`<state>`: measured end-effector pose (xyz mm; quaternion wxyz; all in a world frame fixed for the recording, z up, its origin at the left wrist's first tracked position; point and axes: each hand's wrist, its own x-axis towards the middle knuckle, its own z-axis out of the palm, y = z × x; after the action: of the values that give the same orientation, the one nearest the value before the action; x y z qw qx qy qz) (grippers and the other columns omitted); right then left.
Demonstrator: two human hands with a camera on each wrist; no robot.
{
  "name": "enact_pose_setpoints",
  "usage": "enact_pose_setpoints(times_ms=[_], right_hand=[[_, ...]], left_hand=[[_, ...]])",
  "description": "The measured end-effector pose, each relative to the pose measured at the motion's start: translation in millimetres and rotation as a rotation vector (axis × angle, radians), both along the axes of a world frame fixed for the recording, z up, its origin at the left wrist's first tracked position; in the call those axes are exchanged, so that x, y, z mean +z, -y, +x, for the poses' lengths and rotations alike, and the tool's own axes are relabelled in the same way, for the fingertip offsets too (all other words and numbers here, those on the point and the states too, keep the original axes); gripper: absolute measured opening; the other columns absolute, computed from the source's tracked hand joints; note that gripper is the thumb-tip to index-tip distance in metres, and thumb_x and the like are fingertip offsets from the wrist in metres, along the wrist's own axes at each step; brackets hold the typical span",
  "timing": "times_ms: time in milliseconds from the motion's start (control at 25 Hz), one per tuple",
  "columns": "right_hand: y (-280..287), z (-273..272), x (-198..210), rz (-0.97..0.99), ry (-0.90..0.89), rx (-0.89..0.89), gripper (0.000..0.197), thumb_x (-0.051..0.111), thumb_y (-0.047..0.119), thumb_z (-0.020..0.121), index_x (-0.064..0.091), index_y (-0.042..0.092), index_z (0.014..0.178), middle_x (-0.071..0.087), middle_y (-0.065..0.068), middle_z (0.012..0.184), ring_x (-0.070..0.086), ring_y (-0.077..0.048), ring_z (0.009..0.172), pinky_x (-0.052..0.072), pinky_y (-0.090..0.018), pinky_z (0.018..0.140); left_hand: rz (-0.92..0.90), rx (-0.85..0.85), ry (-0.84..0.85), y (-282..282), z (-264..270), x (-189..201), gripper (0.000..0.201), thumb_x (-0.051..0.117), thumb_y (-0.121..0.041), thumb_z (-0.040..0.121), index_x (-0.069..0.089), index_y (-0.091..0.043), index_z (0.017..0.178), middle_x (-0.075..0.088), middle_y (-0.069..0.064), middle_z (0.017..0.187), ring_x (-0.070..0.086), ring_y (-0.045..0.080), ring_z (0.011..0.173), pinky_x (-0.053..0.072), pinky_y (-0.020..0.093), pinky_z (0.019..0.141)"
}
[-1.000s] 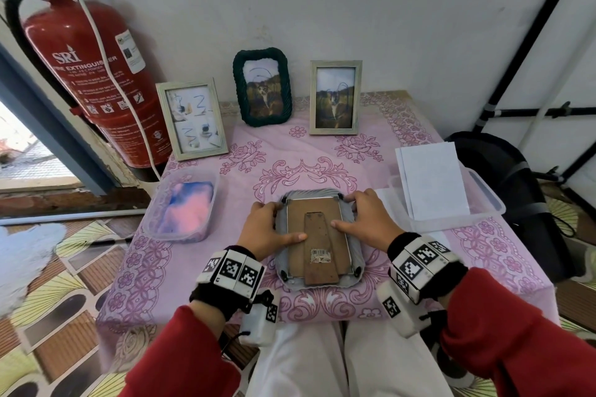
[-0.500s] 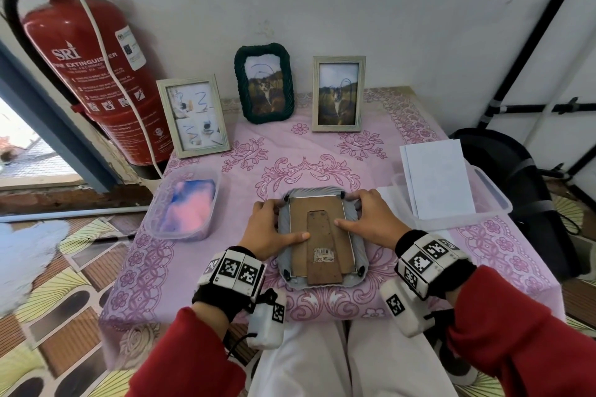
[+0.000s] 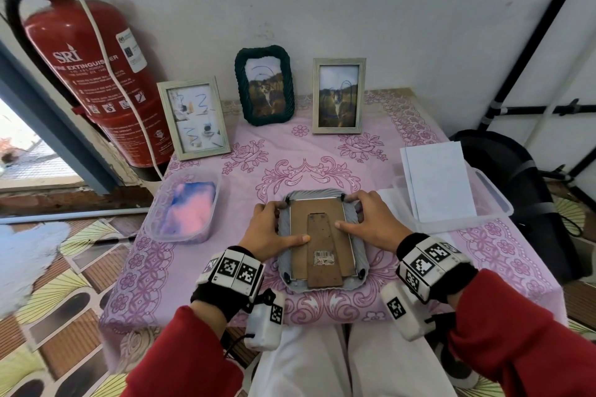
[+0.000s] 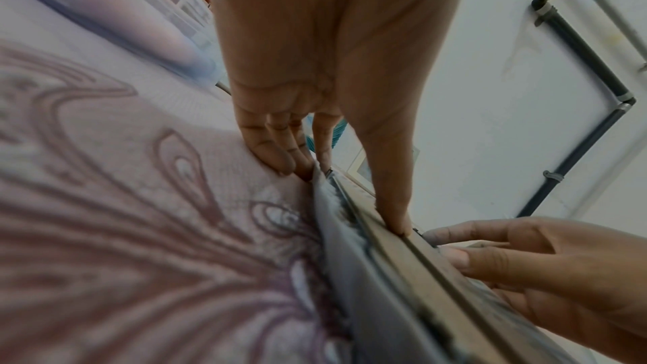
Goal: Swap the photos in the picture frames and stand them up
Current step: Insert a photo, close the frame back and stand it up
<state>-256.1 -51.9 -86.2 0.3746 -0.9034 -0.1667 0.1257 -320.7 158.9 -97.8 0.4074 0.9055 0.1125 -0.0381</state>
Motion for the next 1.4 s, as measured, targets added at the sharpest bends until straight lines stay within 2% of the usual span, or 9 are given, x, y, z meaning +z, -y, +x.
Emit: enact_pose_setpoints(times_ms=[160, 360, 520, 640, 720, 920, 1040, 1200, 1400], right_hand=[[-1.2, -1.6, 1.8, -0.015, -0.017, 0.061, 0.055, 0.070, 0.021, 0.081, 0.045, 0.013, 0.130, 0.032, -0.005, 0.109, 0.045, -0.020, 0.101, 0.037, -0.033, 0.106], [-1.1, -1.4, 1.4, -0.045, -0.029, 0.029, 0.064, 0.070, 0.024, 0.081, 0.037, 0.006, 0.133, 0.036, -0.014, 0.127, 0.043, -0.023, 0.118, 0.036, -0.028, 0.105], [-1.4, 0.5, 0.9, -0.048, -0.031, 0.023, 0.064, 0.071, 0.025, 0.080, 0.039, 0.007, 0.133, 0.037, -0.014, 0.123, 0.047, -0.024, 0.111, 0.037, -0.029, 0.102], [-0.8, 1.3, 0.3, -0.042, -0.028, 0.029, 0.063, 0.071, 0.025, 0.080, 0.040, 0.008, 0.132, 0.035, -0.007, 0.112, 0.042, -0.014, 0.099, 0.038, -0.029, 0.102], [0.0, 1.9, -0.7, -0.042, -0.024, 0.032, 0.062, 0.071, 0.025, 0.080, 0.041, 0.008, 0.132, 0.032, -0.002, 0.108, 0.039, -0.012, 0.097, 0.038, -0.028, 0.100], [1.0, 2.0, -1.0, -0.033, -0.026, 0.037, 0.062, 0.071, 0.025, 0.080, 0.040, 0.009, 0.131, 0.032, -0.002, 0.108, 0.038, -0.012, 0.097, 0.037, -0.027, 0.098], [0.9, 1.0, 1.5, -0.002, -0.025, 0.048, 0.065, 0.071, 0.022, 0.080, 0.035, 0.012, 0.134, 0.036, -0.006, 0.107, 0.040, -0.016, 0.097, 0.037, -0.030, 0.097], [-3.1, 2.0, 4.4, -0.029, -0.074, 0.062, 0.065, 0.067, 0.019, 0.083, 0.034, 0.018, 0.139, 0.037, -0.018, 0.122, 0.046, -0.030, 0.115, 0.034, -0.032, 0.106], [-3.5, 3.5, 5.1, -0.047, -0.077, 0.060, 0.062, 0.068, 0.019, 0.083, 0.039, 0.019, 0.137, 0.038, -0.019, 0.123, 0.046, -0.031, 0.116, 0.034, -0.031, 0.106]], left_hand=[[-0.004, -0.003, -0.001, 0.3, -0.6, 1.8, 0.086, 0.083, -0.031, 0.065, 0.037, -0.011, 0.135, 0.031, 0.001, 0.113, 0.047, 0.023, 0.112, 0.041, 0.033, 0.104], [-0.024, -0.007, 0.009, 0.9, -2.5, 2.2, 0.083, 0.082, -0.029, 0.067, 0.037, -0.011, 0.134, 0.030, 0.000, 0.113, 0.047, 0.020, 0.106, 0.043, 0.029, 0.101], [-0.038, -0.003, 0.018, 0.7, -3.1, 2.0, 0.082, 0.082, -0.029, 0.067, 0.038, -0.011, 0.135, 0.031, 0.003, 0.115, 0.048, 0.019, 0.102, 0.043, 0.031, 0.101], [-0.039, -0.010, 0.020, 0.4, -3.7, 0.7, 0.082, 0.082, -0.029, 0.068, 0.039, -0.012, 0.136, 0.030, 0.001, 0.114, 0.048, 0.019, 0.103, 0.043, 0.032, 0.102], [-0.038, -0.013, 0.024, 0.2, -3.8, 0.0, 0.082, 0.081, -0.029, 0.068, 0.039, -0.013, 0.136, 0.031, 0.002, 0.115, 0.047, 0.017, 0.101, 0.043, 0.031, 0.102], [-0.011, -0.034, 0.006, 0.1, -3.0, 0.3, 0.081, 0.080, -0.031, 0.070, 0.037, -0.015, 0.137, 0.030, 0.003, 0.115, 0.047, 0.022, 0.109, 0.041, 0.030, 0.103], [-0.006, -0.038, 0.007, 0.0, -3.3, 0.4, 0.080, 0.080, -0.031, 0.070, 0.038, -0.015, 0.137, 0.030, 0.003, 0.115, 0.047, 0.023, 0.111, 0.041, 0.030, 0.103], [0.010, -0.051, 0.000, -0.3, -3.4, 0.9, 0.077, 0.078, -0.033, 0.071, 0.039, -0.017, 0.136, 0.033, 0.008, 0.121, 0.046, 0.022, 0.108, 0.040, 0.028, 0.102], [0.029, -0.060, -0.013, -0.1, -4.1, 0.4, 0.078, 0.077, -0.035, 0.073, 0.038, -0.016, 0.137, 0.033, 0.010, 0.123, 0.044, 0.026, 0.116, 0.039, 0.034, 0.106]])
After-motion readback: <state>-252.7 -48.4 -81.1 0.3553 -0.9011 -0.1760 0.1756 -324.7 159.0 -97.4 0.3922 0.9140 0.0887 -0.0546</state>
